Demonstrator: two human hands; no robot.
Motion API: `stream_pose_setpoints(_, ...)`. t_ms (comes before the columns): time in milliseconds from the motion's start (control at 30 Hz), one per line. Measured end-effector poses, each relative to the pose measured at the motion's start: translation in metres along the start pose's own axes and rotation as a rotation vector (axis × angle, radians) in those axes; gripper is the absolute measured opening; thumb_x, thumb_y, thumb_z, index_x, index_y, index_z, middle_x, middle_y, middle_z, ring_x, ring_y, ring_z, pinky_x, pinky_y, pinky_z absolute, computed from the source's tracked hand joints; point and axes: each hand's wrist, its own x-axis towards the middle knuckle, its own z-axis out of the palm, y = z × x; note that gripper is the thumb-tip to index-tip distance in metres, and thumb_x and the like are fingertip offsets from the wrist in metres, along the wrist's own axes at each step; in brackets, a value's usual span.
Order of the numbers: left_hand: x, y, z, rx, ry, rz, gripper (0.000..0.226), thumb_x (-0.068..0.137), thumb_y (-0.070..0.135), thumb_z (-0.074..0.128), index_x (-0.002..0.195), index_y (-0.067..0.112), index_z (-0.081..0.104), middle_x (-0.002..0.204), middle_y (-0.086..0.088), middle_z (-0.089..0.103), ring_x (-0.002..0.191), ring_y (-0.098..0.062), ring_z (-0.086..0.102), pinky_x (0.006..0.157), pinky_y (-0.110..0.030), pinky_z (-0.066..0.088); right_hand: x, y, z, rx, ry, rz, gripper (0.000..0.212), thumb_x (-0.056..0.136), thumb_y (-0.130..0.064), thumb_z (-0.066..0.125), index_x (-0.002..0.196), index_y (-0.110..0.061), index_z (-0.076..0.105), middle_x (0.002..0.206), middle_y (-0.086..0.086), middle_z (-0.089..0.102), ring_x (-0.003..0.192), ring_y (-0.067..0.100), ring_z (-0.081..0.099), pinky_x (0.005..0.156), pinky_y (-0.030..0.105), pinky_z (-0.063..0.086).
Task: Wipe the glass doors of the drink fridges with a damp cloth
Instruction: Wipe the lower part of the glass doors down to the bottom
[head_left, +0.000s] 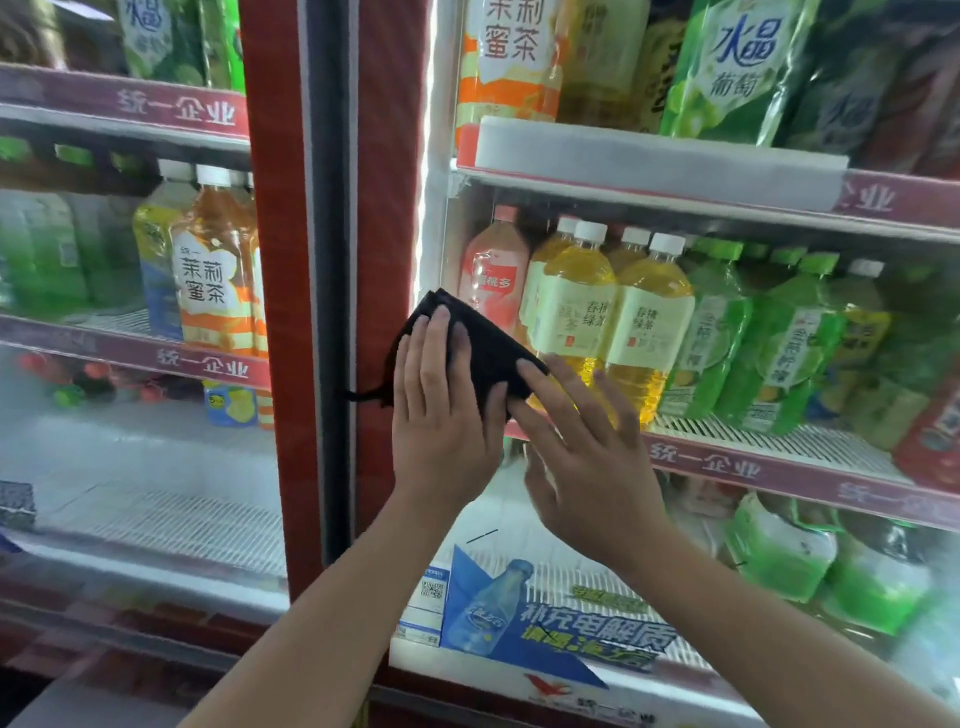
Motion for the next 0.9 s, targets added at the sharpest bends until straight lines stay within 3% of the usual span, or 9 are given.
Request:
stream_pose_setpoints(133,0.013,0.005,0.013,-0.109,0.055,-0.023,0.051,0.1,0.022,0.054,0.139,-0.006,0.037,0.151,-0.033,0.032,0.144,-0.046,0.029,0.119,-0.053,0.025,-0.018,0.0,-0.001,0.023,-0.002,0.041,0.045,0.081,-0.018,0.061,0.126,-0.017,0.065,0.154,0.009,0.043,0.146,0.029,0.034,0.116,0.055,0.027)
stream_pose_setpoints(233,0.015,-0.001,0.013,-0.053,-0.022,0.03,0.056,0.103,0.028,0.043,0.151,0.001,0.03,0.155,-0.03,0.025,0.148,-0.043,0.019,0.123,-0.051,0.016,-0.032,-0.006,0.004,0.028,-0.018,0.054,0.044,0.08,-0.02,0.063,0.124,-0.018,0.065,0.154,0.011,0.043,0.146,0.03,0.034,0.117,0.054,0.026)
stream_pose_setpoints(433,-0.001,-0.043,0.011,0.028,-0.07,0.084,0.062,0.105,0.037,0.032,0.154,0.002,0.018,0.158,-0.026,0.019,0.149,-0.042,0.015,0.123,-0.049,0.007,-0.058,-0.027,0.019,0.04,-0.017,0.165,0.053,0.08,-0.027,0.064,0.133,-0.02,0.063,0.156,0.012,0.035,0.147,0.031,0.03,0.118,0.052,0.022)
stream_pose_setpoints(600,-0.046,-0.063,0.016,0.045,-0.082,0.091,0.065,0.105,0.038,0.029,0.157,0.006,0.007,0.158,-0.024,0.014,0.15,-0.041,0.013,0.123,-0.05,0.009,-0.087,-0.05,0.037,0.027,-0.063,0.218,0.066,0.082,-0.03,0.062,0.146,-0.024,0.047,0.158,0.013,0.027,0.148,0.033,0.025,0.119,0.053,0.02)
stream_pose_setpoints(700,-0.091,-0.072,0.02,0.061,-0.11,0.113,0.066,0.104,0.039,0.027,0.157,0.008,0.003,0.158,-0.025,0.017,0.152,-0.035,0.003,0.124,-0.049,0.007,-0.097,-0.054,0.045,0.041,-0.077,0.229,0.066,0.084,-0.027,0.06,0.148,-0.025,0.045,0.161,0.011,0.024,0.15,0.032,0.023,0.12,0.052,0.019)
stream_pose_setpoints(900,-0.164,-0.084,0.033,0.097,-0.094,0.154,0.067,0.102,0.04,0.028,0.158,0.008,0.01,0.161,-0.024,0.012,0.153,-0.033,0.006,0.124,-0.047,0.009,-0.101,-0.054,0.054,0.043,-0.131,0.233,0.073,0.083,-0.03,0.064,0.151,-0.03,0.037,0.164,0.007,0.013,0.154,0.027,0.011,0.123,0.049,0.008)
